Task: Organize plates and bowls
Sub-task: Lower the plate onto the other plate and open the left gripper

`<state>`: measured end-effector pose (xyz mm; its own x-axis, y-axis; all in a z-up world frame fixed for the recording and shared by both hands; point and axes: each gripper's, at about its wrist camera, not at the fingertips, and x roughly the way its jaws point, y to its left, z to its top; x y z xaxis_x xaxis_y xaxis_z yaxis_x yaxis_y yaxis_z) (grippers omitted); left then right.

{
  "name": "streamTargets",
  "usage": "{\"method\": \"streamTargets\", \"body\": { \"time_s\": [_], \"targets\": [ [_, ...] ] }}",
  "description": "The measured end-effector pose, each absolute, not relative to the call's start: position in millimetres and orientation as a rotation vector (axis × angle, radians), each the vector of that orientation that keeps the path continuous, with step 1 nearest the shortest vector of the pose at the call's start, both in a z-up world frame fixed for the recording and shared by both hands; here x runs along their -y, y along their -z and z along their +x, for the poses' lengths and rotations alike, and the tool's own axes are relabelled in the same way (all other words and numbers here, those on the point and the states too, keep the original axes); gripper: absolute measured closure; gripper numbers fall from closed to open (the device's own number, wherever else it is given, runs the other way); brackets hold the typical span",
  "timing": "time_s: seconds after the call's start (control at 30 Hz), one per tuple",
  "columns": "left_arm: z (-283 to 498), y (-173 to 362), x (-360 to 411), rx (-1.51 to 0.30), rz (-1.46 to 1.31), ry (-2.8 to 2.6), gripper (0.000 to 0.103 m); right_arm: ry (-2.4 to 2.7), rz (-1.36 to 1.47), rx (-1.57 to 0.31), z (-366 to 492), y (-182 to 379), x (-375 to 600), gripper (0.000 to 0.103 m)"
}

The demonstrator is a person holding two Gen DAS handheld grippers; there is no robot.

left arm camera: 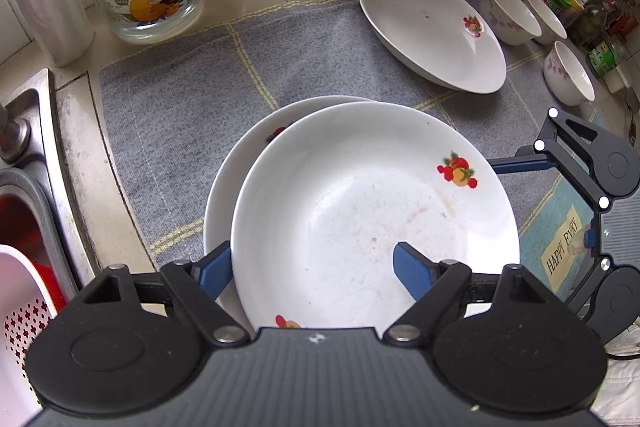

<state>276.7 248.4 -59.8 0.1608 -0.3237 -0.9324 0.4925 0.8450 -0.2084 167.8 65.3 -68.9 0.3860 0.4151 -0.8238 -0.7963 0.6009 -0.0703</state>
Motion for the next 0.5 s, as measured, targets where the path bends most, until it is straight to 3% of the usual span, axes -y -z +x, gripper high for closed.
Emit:
{"method": "streamTargets", "body": {
  "time_s": [0.5],
  "targets": [
    [273.4, 57.0, -249.1, -1.305, 0.157, 0.56, 0.019, -0.826, -0.482, -0.882, 171.2, 72.9, -66.8, 0.0]
  ]
}}
